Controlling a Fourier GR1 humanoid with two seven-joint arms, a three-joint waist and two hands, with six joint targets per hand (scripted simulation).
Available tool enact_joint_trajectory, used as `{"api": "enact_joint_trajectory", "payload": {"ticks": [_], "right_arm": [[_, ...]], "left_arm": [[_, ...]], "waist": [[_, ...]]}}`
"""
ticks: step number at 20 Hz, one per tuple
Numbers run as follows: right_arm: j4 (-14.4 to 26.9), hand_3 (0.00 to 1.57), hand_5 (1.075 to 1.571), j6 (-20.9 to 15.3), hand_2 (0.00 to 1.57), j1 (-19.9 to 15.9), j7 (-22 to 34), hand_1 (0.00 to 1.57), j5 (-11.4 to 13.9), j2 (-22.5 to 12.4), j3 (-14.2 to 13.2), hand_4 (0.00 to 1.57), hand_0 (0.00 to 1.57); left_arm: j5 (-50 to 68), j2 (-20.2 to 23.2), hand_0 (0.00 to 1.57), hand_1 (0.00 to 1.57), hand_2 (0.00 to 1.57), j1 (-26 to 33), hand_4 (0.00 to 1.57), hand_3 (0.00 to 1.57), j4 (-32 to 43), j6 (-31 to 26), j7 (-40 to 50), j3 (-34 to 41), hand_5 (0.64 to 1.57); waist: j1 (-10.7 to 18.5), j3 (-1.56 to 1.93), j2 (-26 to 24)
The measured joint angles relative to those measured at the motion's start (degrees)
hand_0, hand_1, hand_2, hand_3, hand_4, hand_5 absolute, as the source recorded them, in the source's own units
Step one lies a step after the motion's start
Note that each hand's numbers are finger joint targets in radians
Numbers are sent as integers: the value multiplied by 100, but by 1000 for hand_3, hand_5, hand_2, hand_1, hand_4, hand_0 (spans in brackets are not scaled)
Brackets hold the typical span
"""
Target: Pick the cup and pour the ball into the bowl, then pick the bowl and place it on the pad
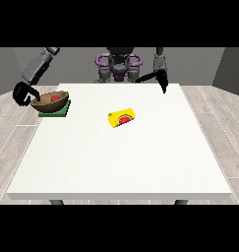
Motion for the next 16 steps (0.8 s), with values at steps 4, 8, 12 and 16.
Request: {"api": "enact_joint_trajectory", "payload": {"ticks": [4,8,12,16], "right_arm": [[36,263,1481,-147,429,-134,22,0,86,-372,-13,0,0],[45,158,1488,-226,376,-106,-11,0,149,-479,5,0,0],[60,56,1493,-157,255,-215,118,0,167,-647,1,0,0],[33,288,1503,190,189,-326,424,0,94,-892,-37,0,0]], "left_arm": [[-38,13,0,0,0,34,0,0,-385,18,138,-32,1566],[46,59,0,0,0,227,0,0,-515,-67,90,-2,1567],[19,47,0,0,0,323,0,0,-676,-59,136,-30,1569],[90,33,0,0,0,410,0,0,-508,-101,114,11,1569]], "waist": [[20,2,227],[-7,-1,189],[-52,0,175],[-137,-6,-65]]}}
